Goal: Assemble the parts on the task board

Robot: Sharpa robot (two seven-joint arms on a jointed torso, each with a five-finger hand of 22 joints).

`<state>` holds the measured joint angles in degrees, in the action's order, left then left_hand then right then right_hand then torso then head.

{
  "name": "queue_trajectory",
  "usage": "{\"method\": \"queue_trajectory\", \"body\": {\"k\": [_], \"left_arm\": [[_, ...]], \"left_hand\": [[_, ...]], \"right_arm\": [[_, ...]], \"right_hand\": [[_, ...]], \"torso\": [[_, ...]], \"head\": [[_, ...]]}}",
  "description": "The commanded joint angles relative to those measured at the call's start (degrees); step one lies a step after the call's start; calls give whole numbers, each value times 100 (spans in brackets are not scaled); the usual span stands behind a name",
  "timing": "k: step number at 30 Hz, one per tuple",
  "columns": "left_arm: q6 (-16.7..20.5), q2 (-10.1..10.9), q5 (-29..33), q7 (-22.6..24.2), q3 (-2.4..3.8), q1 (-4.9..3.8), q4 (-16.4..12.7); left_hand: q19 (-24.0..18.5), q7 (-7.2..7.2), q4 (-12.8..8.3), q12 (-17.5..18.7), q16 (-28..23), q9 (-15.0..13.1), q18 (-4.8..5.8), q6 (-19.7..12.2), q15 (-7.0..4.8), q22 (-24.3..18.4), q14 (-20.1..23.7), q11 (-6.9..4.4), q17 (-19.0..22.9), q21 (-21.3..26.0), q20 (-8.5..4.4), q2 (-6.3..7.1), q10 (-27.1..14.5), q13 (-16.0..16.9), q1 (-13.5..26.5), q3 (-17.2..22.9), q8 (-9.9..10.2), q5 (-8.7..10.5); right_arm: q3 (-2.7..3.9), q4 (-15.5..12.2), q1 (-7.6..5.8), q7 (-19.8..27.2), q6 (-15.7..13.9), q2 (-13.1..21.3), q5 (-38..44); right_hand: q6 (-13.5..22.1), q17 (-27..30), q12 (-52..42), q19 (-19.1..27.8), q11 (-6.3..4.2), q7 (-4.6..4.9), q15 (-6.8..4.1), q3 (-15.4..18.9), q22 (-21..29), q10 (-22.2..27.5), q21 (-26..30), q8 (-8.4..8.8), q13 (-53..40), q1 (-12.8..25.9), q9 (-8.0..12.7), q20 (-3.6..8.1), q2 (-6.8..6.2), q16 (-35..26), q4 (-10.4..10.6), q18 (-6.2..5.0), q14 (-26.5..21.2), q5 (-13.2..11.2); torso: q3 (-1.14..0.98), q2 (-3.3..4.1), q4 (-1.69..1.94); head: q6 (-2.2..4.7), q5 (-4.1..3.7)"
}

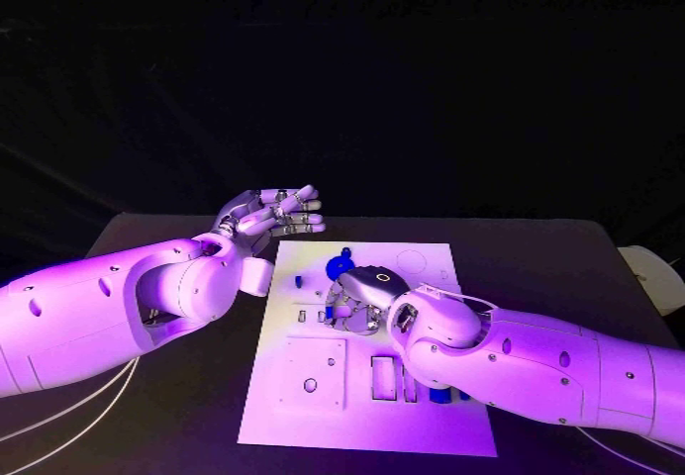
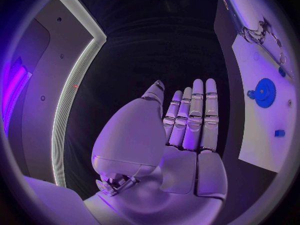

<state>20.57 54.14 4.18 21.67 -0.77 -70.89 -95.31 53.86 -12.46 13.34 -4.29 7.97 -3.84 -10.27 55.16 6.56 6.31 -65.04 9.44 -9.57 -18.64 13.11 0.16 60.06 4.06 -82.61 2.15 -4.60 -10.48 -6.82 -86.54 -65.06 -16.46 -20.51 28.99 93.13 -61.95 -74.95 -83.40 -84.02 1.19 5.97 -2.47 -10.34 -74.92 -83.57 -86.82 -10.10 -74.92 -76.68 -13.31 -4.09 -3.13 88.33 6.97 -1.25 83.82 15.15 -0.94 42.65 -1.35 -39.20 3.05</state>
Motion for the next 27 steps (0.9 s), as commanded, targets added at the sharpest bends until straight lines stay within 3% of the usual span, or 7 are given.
{"method": "queue_trajectory", "body": {"k": [1, 13, 27], "left_arm": [[-110, -4, 8, 21, 4, -4, -13], [-113, -3, 8, 15, 4, -4, -9], [-113, -4, 8, 13, 4, -4, -3]], "left_hand": [[-17, -21, -7, 33, -29, 6, -26, -16, 21, -9, 1, 21, -6, 23, 41, -10, -17, -7, -57, -22, 39, 24], [-18, -27, -3, 39, -37, 7, -26, -23, 24, -11, 3, 26, -9, 24, 42, -10, -26, -8, -49, -30, 45, 25], [-18, -27, -3, 39, -37, 7, -26, -23, 24, -11, 3, 26, -9, 24, 42, -10, -26, -8, -49, -30, 45, 25]], "right_arm": [[-25, 27, 26, -136, 275, 7, 101], [-26, 9, 26, -141, 266, 10, 149], [-26, -28, 27, -131, 79, 18, 162]], "right_hand": [[46, -1166, 42, -298, 36, 6, 19, 38, -1184, 9, 35, 29, -720, 45, 20, 10, -49, 11, 1, 11, 539, -31], [272, -1109, 168, -242, 137, 118, 104, 257, -1130, 142, 107, 153, -593, 318, 95, -60, -337, -18, 97, -9, 524, 64], [471, -1076, 270, -202, 208, 190, 168, 432, -1093, 259, 162, 246, -490, 389, 162, -126, -421, -36, 150, -25, 515, -69]], "torso": [[-1, -2, 3], [0, -1, 3], [-3, -1, 0]], "head": [[0, -2], [6, -13], [31, -17]]}}
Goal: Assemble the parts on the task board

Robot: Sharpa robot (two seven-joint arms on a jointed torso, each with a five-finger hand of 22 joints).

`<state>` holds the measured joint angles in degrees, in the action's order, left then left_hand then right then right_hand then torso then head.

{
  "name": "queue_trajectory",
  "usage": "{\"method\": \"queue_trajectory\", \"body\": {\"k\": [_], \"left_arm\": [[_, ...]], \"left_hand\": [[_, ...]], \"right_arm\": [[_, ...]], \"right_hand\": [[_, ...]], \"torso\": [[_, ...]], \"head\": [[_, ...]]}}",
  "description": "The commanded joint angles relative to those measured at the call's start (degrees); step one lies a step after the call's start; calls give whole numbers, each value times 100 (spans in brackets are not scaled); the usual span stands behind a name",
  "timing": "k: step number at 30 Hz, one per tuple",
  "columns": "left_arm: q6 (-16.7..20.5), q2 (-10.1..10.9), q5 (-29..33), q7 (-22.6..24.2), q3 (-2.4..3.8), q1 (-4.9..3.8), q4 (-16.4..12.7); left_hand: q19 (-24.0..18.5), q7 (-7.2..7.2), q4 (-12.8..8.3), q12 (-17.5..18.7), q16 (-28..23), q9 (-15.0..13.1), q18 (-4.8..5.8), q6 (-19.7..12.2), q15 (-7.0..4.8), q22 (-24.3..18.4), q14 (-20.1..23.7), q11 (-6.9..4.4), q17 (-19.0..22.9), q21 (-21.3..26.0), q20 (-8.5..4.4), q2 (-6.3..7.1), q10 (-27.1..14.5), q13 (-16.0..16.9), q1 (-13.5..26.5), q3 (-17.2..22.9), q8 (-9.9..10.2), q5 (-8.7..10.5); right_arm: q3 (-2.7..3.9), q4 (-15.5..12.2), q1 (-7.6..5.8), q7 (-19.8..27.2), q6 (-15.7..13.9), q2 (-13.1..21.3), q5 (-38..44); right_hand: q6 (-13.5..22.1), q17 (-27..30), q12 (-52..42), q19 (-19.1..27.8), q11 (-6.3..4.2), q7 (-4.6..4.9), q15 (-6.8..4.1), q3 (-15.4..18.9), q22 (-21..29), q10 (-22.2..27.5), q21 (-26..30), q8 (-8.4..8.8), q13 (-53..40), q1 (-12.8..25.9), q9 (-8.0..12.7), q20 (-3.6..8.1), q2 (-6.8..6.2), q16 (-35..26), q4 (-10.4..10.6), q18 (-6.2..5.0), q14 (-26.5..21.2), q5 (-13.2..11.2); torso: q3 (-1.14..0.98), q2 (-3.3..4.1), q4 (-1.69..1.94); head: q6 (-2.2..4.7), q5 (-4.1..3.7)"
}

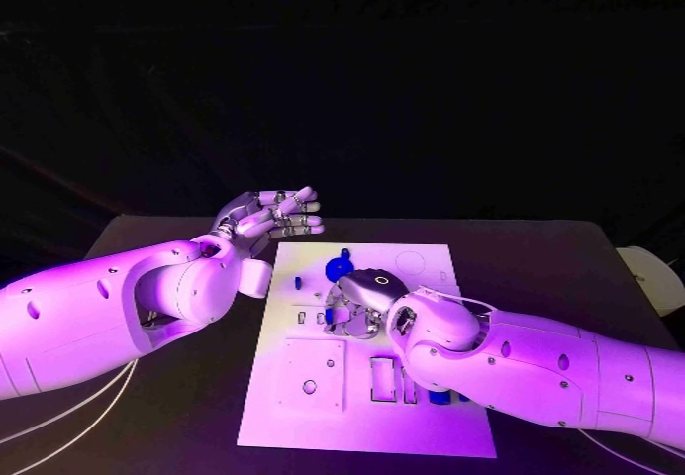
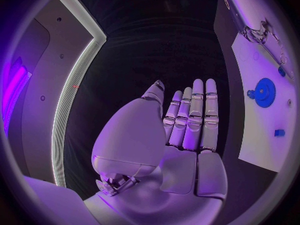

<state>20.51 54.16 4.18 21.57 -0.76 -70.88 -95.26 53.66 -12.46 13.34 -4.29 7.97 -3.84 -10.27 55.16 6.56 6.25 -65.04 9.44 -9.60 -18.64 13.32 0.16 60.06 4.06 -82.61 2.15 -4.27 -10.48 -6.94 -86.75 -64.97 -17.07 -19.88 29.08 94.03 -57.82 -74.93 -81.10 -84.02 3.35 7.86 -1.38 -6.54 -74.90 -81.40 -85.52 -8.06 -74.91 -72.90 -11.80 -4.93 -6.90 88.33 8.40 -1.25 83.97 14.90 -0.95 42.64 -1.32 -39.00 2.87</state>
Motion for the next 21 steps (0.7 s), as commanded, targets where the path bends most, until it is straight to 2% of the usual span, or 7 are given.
{"method": "queue_trajectory", "body": {"k": [1, 4, 7, 12, 14, 16, 21], "left_arm": [[-108, -6, 8, 23, 3, -4, -8], [-101, -5, 6, 10, 3, -4, -3], [-22, -2, -97, -98, 3, -4, 22], [70, 26, -513, -534, 3, -5, 107], [67, 49, -875, -892, 2, -7, 165], [-8, 55, -1224, -1235, 0, -8, 245], [-522, 53, -2314, -2233, -1, -11, 445]], "left_hand": [[2, -27, -3, 39, -37, 7, -26, -23, 24, -5, 3, 25, -6, 24, 22, -10, -26, -8, -49, -30, 12, 25], [2, -27, -3, 39, -37, 7, -26, -23, 24, -5, 3, 25, -6, 24, 22, -10, -26, -8, -49, -30, 12, 25], [11, -16, -8, 30, -46, 1, -28, 1, 20, -7, -5, 17, -17, 19, 20, -14, 0, -1, -52, -38, 4, 23], [163, 117, -22, -163, 18, -29, -38, 257, -114, 19, -223, -148, -110, -78, -43, -65, 506, 78, -119, -12, -89, 15], [256, 221, -67, -195, 69, -51, -39, 433, -191, 42, -341, -241, -157, -144, -98, -169, 669, 80, -264, 118, -159, 2], [337, 277, -87, -218, 125, -61, -38, 546, -245, 67, -452, -298, -202, -207, -148, -178, 816, 78, -337, 195, -195, 2], [939, 389, -19, -289, 757, -67, -39, 749, -512, 286, -1362, -465, -613, -686, -458, 44, 1238, 88, -280, 189, -220, 18]], "right_arm": [[-13, -17, 18, -66, -15, 13, 74], [-13, -57, 21, -47, -165, 36, 106], [-12, -157, 25, -13, -487, 118, 221], [28, -457, -10, 294, -1096, 430, 61], [50, -559, -84, 760, -1266, 596, -358], [65, -645, -173, 1219, -1337, 761, -848], [88, -902, -475, 2030, -1227, 1322, -2414]], "right_hand": [[81, -1070, 55, -196, -2, 8, 64, 81, -1088, 61, 40, 51, -474, 25, 19, -48, -55, -40, 20, -27, 499, -63], [183, -1052, 136, -167, 29, 40, 89, 215, -1060, 151, 79, 96, -389, 84, 54, -71, -111, -50, 76, -38, 494, -96], [324, -1058, 314, -142, 67, 85, 121, 402, -1036, 343, 115, 147, -195, 78, 102, -98, -198, -48, 129, -47, 494, -92], [572, -1041, 387, -111, 147, 166, 198, 834, -1009, 448, 165, 165, -87, -169, 182, -166, -275, -58, 417, -60, 488, -54], [596, -877, 522, 89, 155, 178, 201, 820, -809, 601, 422, 142, 63, -319, 194, -180, -197, -144, 461, -134, 440, -51], [617, -700, 706, 299, 163, 183, 204, 751, -604, 819, 694, 111, 259, -503, 207, -191, -74, -245, 447, -206, 383, -42], [629, 31, 1213, 843, 149, 177, 194, 650, -48, 1350, 1460, 17, 807, -748, 227, -186, 134, -708, 373, -393, 132, -51]], "torso": [[-2, 2, -2], [-3, 1, 0], [-4, -7, 6], [-4, -19, -6], [-2, -32, -10], [-2, -52, -19], [0, -113, -36]], "head": [[14, 0], [19, -4], [17, -18], [3, -10], [-17, -12], [-34, 2], [-60, 27]]}}
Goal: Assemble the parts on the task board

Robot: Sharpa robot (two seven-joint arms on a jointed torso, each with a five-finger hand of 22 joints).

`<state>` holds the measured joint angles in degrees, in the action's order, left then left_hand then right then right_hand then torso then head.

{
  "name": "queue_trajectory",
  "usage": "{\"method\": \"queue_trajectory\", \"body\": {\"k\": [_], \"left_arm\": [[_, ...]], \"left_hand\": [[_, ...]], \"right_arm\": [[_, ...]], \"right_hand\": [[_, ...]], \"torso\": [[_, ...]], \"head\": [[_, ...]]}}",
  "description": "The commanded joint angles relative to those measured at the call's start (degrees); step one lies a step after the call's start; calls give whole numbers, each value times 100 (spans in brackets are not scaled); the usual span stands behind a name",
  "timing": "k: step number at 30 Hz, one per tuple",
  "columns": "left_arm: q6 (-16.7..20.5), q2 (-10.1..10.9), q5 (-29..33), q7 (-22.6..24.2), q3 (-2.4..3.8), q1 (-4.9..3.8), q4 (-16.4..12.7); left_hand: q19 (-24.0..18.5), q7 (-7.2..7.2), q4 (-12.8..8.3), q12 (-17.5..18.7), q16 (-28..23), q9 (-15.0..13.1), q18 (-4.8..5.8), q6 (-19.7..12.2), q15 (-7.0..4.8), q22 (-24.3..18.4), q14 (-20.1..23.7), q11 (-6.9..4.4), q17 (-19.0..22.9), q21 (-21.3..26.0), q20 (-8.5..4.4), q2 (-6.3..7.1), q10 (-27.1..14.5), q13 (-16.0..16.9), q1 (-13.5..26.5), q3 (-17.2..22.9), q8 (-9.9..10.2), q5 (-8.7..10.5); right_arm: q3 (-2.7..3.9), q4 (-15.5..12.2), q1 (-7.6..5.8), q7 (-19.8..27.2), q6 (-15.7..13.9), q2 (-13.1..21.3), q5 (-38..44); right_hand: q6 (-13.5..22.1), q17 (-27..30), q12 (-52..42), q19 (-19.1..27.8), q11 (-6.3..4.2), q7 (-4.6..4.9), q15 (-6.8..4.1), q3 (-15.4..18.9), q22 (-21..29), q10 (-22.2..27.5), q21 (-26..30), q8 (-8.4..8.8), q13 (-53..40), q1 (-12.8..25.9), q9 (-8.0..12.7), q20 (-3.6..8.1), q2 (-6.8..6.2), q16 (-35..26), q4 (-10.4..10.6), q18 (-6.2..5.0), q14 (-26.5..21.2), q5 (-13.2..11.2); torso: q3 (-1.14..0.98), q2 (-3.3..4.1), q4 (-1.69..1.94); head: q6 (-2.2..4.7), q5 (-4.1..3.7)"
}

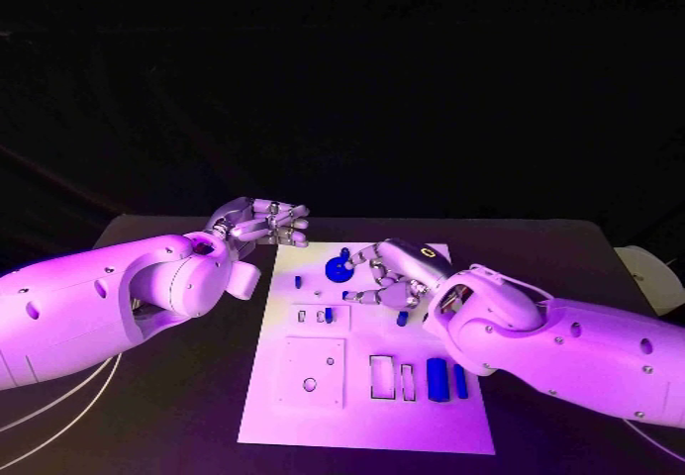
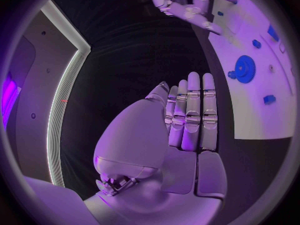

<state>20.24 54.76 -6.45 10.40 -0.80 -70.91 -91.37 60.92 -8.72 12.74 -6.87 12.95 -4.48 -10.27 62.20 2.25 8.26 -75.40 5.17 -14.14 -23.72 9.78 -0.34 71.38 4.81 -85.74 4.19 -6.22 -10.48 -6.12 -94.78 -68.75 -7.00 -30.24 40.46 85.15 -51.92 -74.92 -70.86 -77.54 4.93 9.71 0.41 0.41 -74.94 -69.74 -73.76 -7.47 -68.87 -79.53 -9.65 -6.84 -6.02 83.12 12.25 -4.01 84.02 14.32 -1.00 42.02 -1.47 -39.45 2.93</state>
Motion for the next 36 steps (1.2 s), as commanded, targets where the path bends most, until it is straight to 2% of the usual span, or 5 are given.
{"method": "queue_trajectory", "body": {"k": [1, 12, 16, 19, 36], "left_arm": [[-667, -6, -1722, -1388, 3, -10, 75], [-2050, -292, -3929, -3683, -25, -206, 233], [-2314, -486, -4430, -4173, -89, -284, 316], [-2430, -647, -4705, -4381, -128, -316, 381], [-2641, -1337, -5144, -4696, -188, -380, 700]], "left_hand": [[530, 20, 25, -94, 710, 6, -36, 29, -172, 228, -789, -87, -430, -465, -248, 103, 226, 52, -5, 20, -4, 14], [870, 321, 362, -2158, 6742, -239, 28, 153, -449, 1775, -1149, -375, -6329, -2680, -669, 144, 509, 1717, 819, -368, -495, 38], [779, 422, 358, -5239, 7244, -659, 138, -88, -494, 3067, -1241, -547, -6927, -3848, -711, -28, 190, 4667, 1105, -541, -1213, -6], [870, 446, 397, -6037, 7414, -903, 214, -143, -551, 3624, -1322, -491, -7164, -4260, -715, -92, 367, 5523, 1558, -821, -1589, 36], [984, 547, 400, -6584, 7536, -1674, 303, -508, -623, 4347, -1384, -588, -7337, -4810, -772, -32, 509, 6112, 1711, -1277, -2482, 26]], "right_arm": [[8, -155, -173, 1129, -152, 343, -1890], [12, -376, -556, 1351, 96, 1418, -3427], [11, -397, -586, 1282, 138, 1587, -3444], [11, -394, -600, 1214, 163, 1674, -3424], [3, -332, -614, 965, 198, 1719, -3245]], "right_hand": [[67, 879, 848, 762, -16, -11, 9, -98, 544, 783, 1100, -69, 864, -191, 28, 13, 117, -809, -53, -296, -219, -2], [-53, 1813, 1482, 933, -117, -88, -90, -176, 1240, 798, 2058, -253, 1686, -327, 70, 106, 216, -1756, -123, -422, -268, 59], [-96, 1835, 1482, 860, -130, -109, -112, -198, 1286, 703, 2127, -278, 1722, -338, 92, 126, 216, -1843, -139, -416, -210, 125], [-117, 1815, 1455, 806, -139, -115, -122, -220, 1285, 649, 2133, -290, 1711, -349, 107, 138, 202, -1864, -149, -407, -175, 314], [-154, 1766, 1299, 725, -150, -124, -135, -246, 1270, 494, 2129, -313, 1581, -402, 129, 153, 130, -1877, -208, -393, -126, 365]], "torso": [[10, -66, -25], [-5, -193, -38], [-22, -226, -25], [-30, -239, -13], [-34, -222, -19]], "head": [[-19, 16], [-108, -78], [-154, -9], [-179, -8], [-201, 27]]}}
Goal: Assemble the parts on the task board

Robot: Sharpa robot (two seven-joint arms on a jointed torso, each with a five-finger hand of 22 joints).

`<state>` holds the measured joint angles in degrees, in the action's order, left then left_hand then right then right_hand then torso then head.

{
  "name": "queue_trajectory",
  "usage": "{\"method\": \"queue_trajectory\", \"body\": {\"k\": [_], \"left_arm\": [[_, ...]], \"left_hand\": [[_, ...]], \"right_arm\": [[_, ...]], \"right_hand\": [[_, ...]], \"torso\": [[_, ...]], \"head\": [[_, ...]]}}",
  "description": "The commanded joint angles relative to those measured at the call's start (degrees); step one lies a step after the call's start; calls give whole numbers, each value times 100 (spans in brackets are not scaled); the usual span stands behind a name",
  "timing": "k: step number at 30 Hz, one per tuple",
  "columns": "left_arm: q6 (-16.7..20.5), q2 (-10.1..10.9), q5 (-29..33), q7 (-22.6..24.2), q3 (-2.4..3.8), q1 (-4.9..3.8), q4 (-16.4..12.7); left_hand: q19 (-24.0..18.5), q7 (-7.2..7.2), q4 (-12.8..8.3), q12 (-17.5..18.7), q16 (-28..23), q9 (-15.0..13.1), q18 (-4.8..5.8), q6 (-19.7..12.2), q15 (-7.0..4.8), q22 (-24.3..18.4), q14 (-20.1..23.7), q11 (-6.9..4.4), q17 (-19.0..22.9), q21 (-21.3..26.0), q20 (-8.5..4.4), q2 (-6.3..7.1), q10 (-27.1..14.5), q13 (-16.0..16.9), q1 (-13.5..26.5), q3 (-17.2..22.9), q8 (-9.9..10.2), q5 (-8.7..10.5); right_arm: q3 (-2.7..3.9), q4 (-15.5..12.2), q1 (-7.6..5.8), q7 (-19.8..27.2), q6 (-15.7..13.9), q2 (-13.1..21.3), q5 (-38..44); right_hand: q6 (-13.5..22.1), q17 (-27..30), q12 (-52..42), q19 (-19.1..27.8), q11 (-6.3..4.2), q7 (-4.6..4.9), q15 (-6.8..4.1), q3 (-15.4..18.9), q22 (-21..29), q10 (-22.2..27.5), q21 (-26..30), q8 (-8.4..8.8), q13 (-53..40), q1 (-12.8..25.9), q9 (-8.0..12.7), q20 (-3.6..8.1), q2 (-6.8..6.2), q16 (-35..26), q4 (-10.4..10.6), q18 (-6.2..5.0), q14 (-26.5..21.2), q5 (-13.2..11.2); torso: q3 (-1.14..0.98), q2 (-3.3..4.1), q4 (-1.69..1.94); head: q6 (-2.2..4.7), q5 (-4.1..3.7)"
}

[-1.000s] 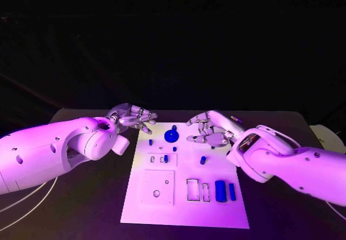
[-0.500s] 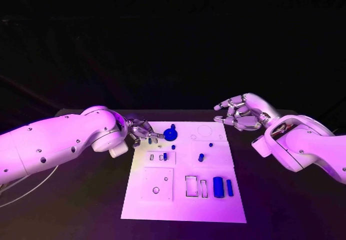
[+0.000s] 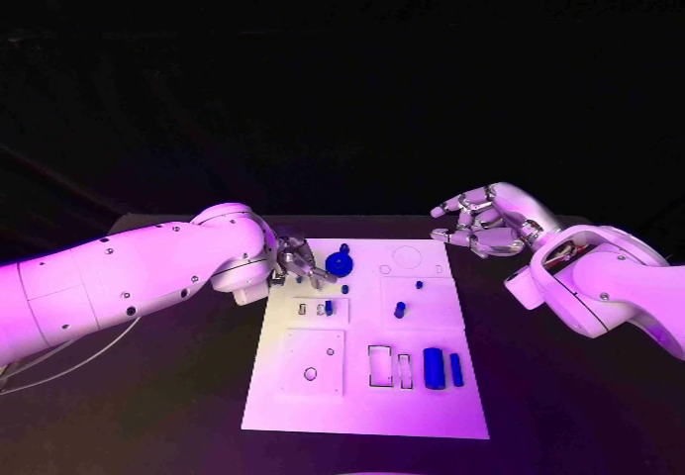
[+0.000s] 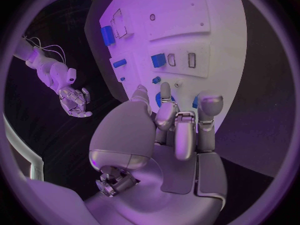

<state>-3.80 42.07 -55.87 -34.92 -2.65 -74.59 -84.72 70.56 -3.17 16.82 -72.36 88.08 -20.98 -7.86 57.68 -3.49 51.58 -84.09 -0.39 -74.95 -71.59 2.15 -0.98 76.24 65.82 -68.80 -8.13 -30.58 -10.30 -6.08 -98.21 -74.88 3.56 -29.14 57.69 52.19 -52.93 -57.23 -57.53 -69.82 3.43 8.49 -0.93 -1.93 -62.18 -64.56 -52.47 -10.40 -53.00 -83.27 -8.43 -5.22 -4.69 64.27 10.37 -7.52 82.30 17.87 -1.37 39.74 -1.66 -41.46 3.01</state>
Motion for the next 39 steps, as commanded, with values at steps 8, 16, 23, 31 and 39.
{"method": "queue_trajectory", "body": {"k": [8, 16, 23, 31, 39], "left_arm": [[-435, -271, -219, -190, -25, -12, 129], [-789, -436, -214, -222, -40, -7, 274], [-883, -485, -221, -234, -47, -6, 354], [-954, -501, -230, -241, -48, -5, 372], [-1051, -566, -169, -254, -60, -1, 424]], "left_hand": [[28, -7, -6, -43, 22, -69, 68, -82, -50, 55, -515, -34, -1255, -51, -9, 24, 25, 20, 31, -66, -86, 8], [37, -14, -11, -7, 11, -107, 74, -139, -47, 98, -510, -28, -1240, -80, -10, 19, -13, -27, 22, -81, -106, 6], [41, -19, -11, -3, 4, -129, 77, -169, -44, 119, -507, -24, -1231, -96, -9, 18, -22, -30, 11, -90, -119, 6], [44, -21, -7, -9, 3, -138, 79, -176, -43, 131, -506, -23, -1228, -104, -8, 15, -19, -22, 16, -94, -125, 6], [49, -21, -7, -18, 0, -163, 83, -191, -41, 155, -505, -21, -1225, -121, -6, -12, -16, -10, 19, -97, -145, 4]], "right_arm": [[-7, 35, -1, -141, 105, -30, 93], [-9, 54, 0, -144, 95, -41, 107], [-9, 70, 0, -144, 86, -51, 110], [-10, 86, 0, -153, 96, -60, 110], [-14, 107, 2, -172, 130, -80, 115]], "right_hand": [[-58, -6, -45, -53, 0, -3, -1, -8, -1, -35, 9, -24, -11, -8, 10, -8, -6, 4, -9, -42, 51, 16], [-53, 53, -1, -29, -2, -4, -3, -24, 69, 11, 116, -24, 49, 8, 26, -5, -6, -73, 3, -57, 44, 113], [-51, 68, 12, -19, -2, -4, -2, -25, 88, 24, 144, -24, 65, 11, 29, -5, -10, -91, 4, -62, 41, 126], [-51, 76, 17, -16, -1, -3, -2, -26, 97, 31, 159, -25, 72, 16, 31, -4, -13, -102, 7, -64, 39, 139], [-52, 81, 17, -15, 0, -2, -2, -27, 102, 33, 168, -26, 74, 23, 33, -4, -13, -110, 12, -64, 38, 148]], "torso": [[7, 7, 4], [16, 8, 22], [12, 12, 7], [11, 11, 7], [8, 14, 3]], "head": [[-19, 40], [-18, 59], [-34, 92], [-46, 92], [-42, 102]]}}
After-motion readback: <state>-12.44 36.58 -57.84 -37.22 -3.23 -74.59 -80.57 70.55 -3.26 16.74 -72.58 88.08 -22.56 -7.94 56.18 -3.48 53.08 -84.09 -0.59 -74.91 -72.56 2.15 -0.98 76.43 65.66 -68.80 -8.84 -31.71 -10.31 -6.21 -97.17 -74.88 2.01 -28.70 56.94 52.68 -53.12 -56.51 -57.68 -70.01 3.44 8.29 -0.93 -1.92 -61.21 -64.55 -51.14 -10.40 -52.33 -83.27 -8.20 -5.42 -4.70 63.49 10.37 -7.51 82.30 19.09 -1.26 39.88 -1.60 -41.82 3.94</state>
